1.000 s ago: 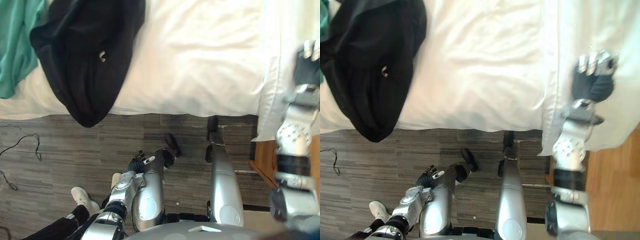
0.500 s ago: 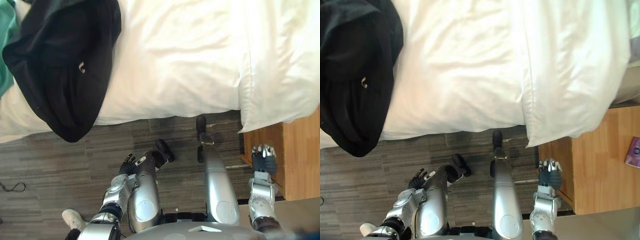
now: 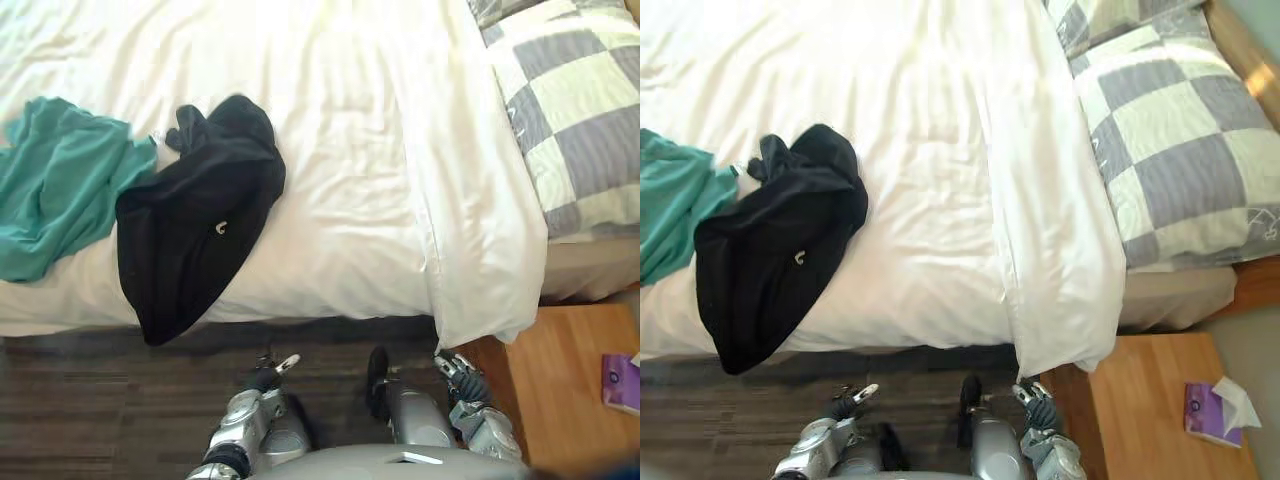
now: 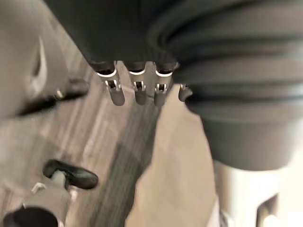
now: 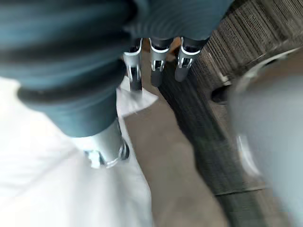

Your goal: Tidy the bed and pick cloth on bed and put in laundry

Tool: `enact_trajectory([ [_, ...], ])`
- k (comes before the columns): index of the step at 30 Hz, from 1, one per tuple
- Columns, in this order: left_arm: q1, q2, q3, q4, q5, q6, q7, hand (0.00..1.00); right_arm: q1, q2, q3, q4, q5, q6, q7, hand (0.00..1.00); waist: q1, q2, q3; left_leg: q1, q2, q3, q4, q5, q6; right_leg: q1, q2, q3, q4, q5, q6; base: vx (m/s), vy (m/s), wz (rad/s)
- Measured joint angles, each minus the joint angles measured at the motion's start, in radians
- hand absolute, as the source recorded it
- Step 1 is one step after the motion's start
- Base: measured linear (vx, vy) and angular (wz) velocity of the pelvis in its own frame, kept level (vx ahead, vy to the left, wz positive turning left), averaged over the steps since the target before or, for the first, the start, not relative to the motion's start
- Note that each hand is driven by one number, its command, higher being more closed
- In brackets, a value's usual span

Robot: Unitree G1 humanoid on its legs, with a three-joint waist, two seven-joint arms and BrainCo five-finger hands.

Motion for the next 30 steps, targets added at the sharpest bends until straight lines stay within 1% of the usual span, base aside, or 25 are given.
enact_trajectory([
  [1,0.0,-0.004,0.01,-0.006,0.001,0.002,0.002,0.0,-0.002,-0.005,0.01,0.011,-0.002,0.013,0.001,0.0,0.0,0.007,0.008,-0.028,0.022,-0.018,0.086,-0.005,-0.009,0.018,-0.005,-0.011,0.01,-0.014,0.006,0.05,-0.062,0.74],
  [3,-0.005,-0.013,0.078,-0.034,-0.013,-0.022,0.01,0.0,-0.011,-0.026,0.041,0.007,0.01,0.046,-0.005,0.0,0.006,0.014,0.028,-0.191,0.122,-0.122,0.497,0.042,-0.077,0.075,-0.019,-0.028,0.042,-0.051,0.008,0.0,0.001,0.34],
  [5,0.001,-0.011,0.116,-0.038,-0.044,-0.046,0.026,0.0,-0.021,-0.037,0.053,0.007,0.036,0.055,-0.012,0.0,0.022,0.027,0.024,-0.236,0.155,-0.165,0.589,0.04,-0.061,0.085,-0.048,-0.016,0.086,-0.075,0.013,0.02,0.106,-0.29],
  [7,0.022,-0.008,0.165,-0.035,-0.043,-0.061,0.037,0.0,-0.031,-0.038,0.055,0.005,0.044,0.066,-0.012,0.0,0.022,0.024,0.022,-0.21,0.212,-0.179,0.492,0.024,0.012,0.078,-0.081,0.042,0.104,-0.071,0.021,0.08,0.274,-0.63],
  [9,0.034,-0.008,0.197,-0.02,-0.044,-0.061,0.035,0.0,-0.032,-0.034,0.033,0.02,0.029,0.068,-0.011,0.0,0.02,0.014,0.017,-0.141,0.253,-0.22,0.339,0.052,0.052,0.068,-0.107,0.107,0.104,-0.051,0.056,0.11,0.408,-0.71],
  [10,0.037,-0.008,0.206,0.006,-0.044,-0.061,0.035,0.0,-0.035,-0.037,0.005,0.044,0.023,0.065,-0.011,0.0,0.017,0.011,0.001,-0.08,0.268,-0.293,0.203,0.121,0.084,0.044,-0.132,0.149,0.111,-0.036,0.104,0.07,0.448,-0.7],
  [11,0.037,-0.008,0.205,0.018,-0.044,-0.061,0.035,0.0,-0.039,-0.044,-0.002,0.055,0.023,0.064,-0.011,0.0,0.015,0.01,-0.006,-0.052,0.266,-0.328,0.136,0.169,0.102,0.035,-0.143,0.17,0.106,-0.027,0.124,0.02,0.618,-0.57],
  [12,0.038,-0.009,0.192,0.037,-0.044,-0.062,0.035,0.0,-0.047,-0.056,-0.011,0.075,0.023,0.065,-0.011,0.0,0.013,0.016,-0.027,-0.017,0.246,-0.371,0.043,0.3,0.135,0.02,-0.152,0.195,0.091,-0.012,0.163,-0.03,0.602,-0.51],
  [13,0.04,0.003,0.165,0.056,-0.044,-0.062,0.035,0.0,-0.071,-0.067,-0.016,0.121,0.021,0.066,-0.012,0.0,0.005,0.001,-0.051,0.017,0.193,-0.386,-0.009,0.225,0.015,0.017,-0.177,0.253,0.034,0.015,0.205,-0.03,0.495,-0.35],
  [14,0.046,0.019,0.143,0.064,-0.043,-0.062,0.036,0.0,-0.079,-0.061,-0.009,0.142,0.013,0.066,-0.009,0.0,-0.006,-0.001,-0.063,0.015,0.186,-0.382,-0.025,0.199,-0.033,0.024,-0.175,0.267,0.0,0.026,0.216,-0.02,0.498,-0.06],
  [15,0.048,0.046,0.093,0.078,-0.038,-0.056,0.036,0.0,-0.078,-0.043,-0.007,0.16,-0.012,0.062,-0.011,0.0,-0.03,-0.015,-0.074,0.018,0.178,-0.352,-0.044,0.149,-0.143,0.049,-0.172,0.267,-0.059,0.076,0.215,-0.03,0.441,0.05],
  [16,0.049,0.061,0.055,0.079,-0.035,-0.044,0.035,0.0,-0.081,-0.041,-0.008,0.168,-0.016,0.062,-0.013,0.0,-0.028,-0.017,-0.075,0.04,0.175,-0.33,-0.054,0.078,-0.178,0.071,-0.179,0.268,-0.126,0.16,0.23,-0.05,0.536,-0.15],
  [17,0.052,0.072,0.037,0.089,-0.036,-0.035,0.035,0.0,-0.083,-0.039,-0.008,0.176,-0.016,0.063,-0.013,0.0,-0.022,-0.024,-0.079,0.051,0.166,-0.312,-0.06,0.058,-0.179,0.071,-0.186,0.275,-0.146,0.204,0.227,-0.15,0.442,-0.67],
  [18,0.045,0.091,0.003,0.116,-0.035,-0.017,0.036,0.0,-0.09,-0.036,0.003,0.185,-0.021,0.058,-0.014,0.0,0.001,-0.022,-0.083,0.081,0.144,-0.254,-0.085,0.061,-0.17,0.046,-0.191,0.275,-0.157,0.314,0.172,-0.15,0.321,-0.77],
  [19,0.053,0.091,-0.011,0.117,-0.035,-0.009,0.035,0.0,-0.099,-0.045,0.019,0.184,-0.035,0.053,-0.011,0.0,0.008,-0.013,-0.087,0.106,0.145,-0.217,-0.108,0.068,-0.164,0.041,-0.183,0.258,-0.174,0.386,0.13,-0.19,0.34,-1.0],
  [20,0.072,0.09,-0.031,0.115,-0.036,-0.007,0.034,0.0,-0.105,-0.062,0.076,0.183,-0.07,0.049,0.0,0.0,0.009,0.007,-0.096,0.149,0.149,-0.162,-0.159,0.09,-0.148,0.038,-0.173,0.162,-0.175,0.427,0.091,-0.14,0.288,-0.7],
  [21,0.076,0.094,-0.043,0.114,-0.036,-0.005,0.033,0.0,-0.108,-0.06,0.108,0.179,-0.087,0.044,0.012,0.0,0.003,0.011,-0.1,0.163,0.145,-0.15,-0.181,0.103,-0.141,0.044,-0.157,0.086,-0.103,0.369,0.097,-0.14,0.281,-0.49],
  [22,0.071,0.1,-0.065,0.113,-0.035,0.007,0.026,0.0,-0.112,-0.055,0.142,0.177,-0.09,0.045,0.027,0.0,0.001,0.017,-0.105,0.161,0.147,-0.149,-0.195,0.117,-0.134,0.054,-0.119,0.02,-0.008,0.227,0.104,-0.11,0.211,-0.11],
  [23,0.06,0.103,-0.09,0.111,-0.033,0.028,0.021,0.0,-0.124,-0.048,0.166,0.177,-0.094,0.046,0.036,0.0,0.004,0.019,-0.106,0.152,0.141,-0.152,-0.21,0.136,-0.128,0.059,-0.073,0.01,0.059,0.118,0.106,-0.1,0.128,0.03],
  [25,0.046,0.101,-0.123,0.112,-0.028,0.065,0.023,0.0,-0.128,-0.04,0.175,0.178,-0.116,0.04,0.057,0.0,0.001,0.015,-0.107,0.15,0.109,-0.166,-0.242,0.163,-0.121,0.097,-0.023,0.028,0.073,-0.04,0.104,-0.09,0.046,0.13],
  [26,0.041,0.104,-0.124,0.113,-0.024,0.075,0.023,0.0,-0.133,-0.043,0.187,0.177,-0.129,0.031,0.063,0.0,-0.001,0.008,-0.106,0.149,0.096,-0.177,-0.25,0.169,-0.121,0.118,-0.019,0.033,0.048,-0.088,0.092,-0.1,-0.024,0.34],
  [27,0.03,0.1,-0.126,0.112,-0.025,0.09,0.026,0.0,-0.132,-0.055,0.202,0.184,-0.136,0.021,0.072,0.0,-0.003,0.029,-0.099,0.156,0.09,-0.199,-0.273,0.192,-0.094,0.136,-0.016,0.021,0.03,-0.09,0.087,-0.11,-0.056,0.51],
  [28,0.024,0.086,-0.139,0.112,-0.026,0.095,0.029,0.0,-0.127,-0.058,0.208,0.187,-0.141,0.012,0.079,0.0,-0.009,0.035,-0.1,0.148,0.074,-0.202,-0.291,0.204,-0.057,0.139,-0.026,0.004,0.021,-0.091,0.082,-0.09,-0.054,0.52],
  [29,0.015,0.082,-0.146,0.112,-0.028,0.095,0.033,0.0,-0.129,-0.064,0.209,0.187,-0.149,0.009,0.083,0.0,-0.007,0.038,-0.097,0.138,0.062,-0.211,-0.275,0.188,-0.035,0.139,-0.035,-0.003,0.021,-0.091,0.081,-0.07,-0.036,0.52],
  [30,0.006,0.076,-0.15,0.112,-0.038,0.092,0.04,0.0,-0.135,-0.067,0.218,0.188,-0.159,0.005,0.093,0.0,-0.001,0.043,-0.093,0.089,0.044,-0.239,-0.202,0.153,0.015,0.141,-0.052,-0.013,0.019,-0.093,0.078,-0.04,-0.022,0.66],
])
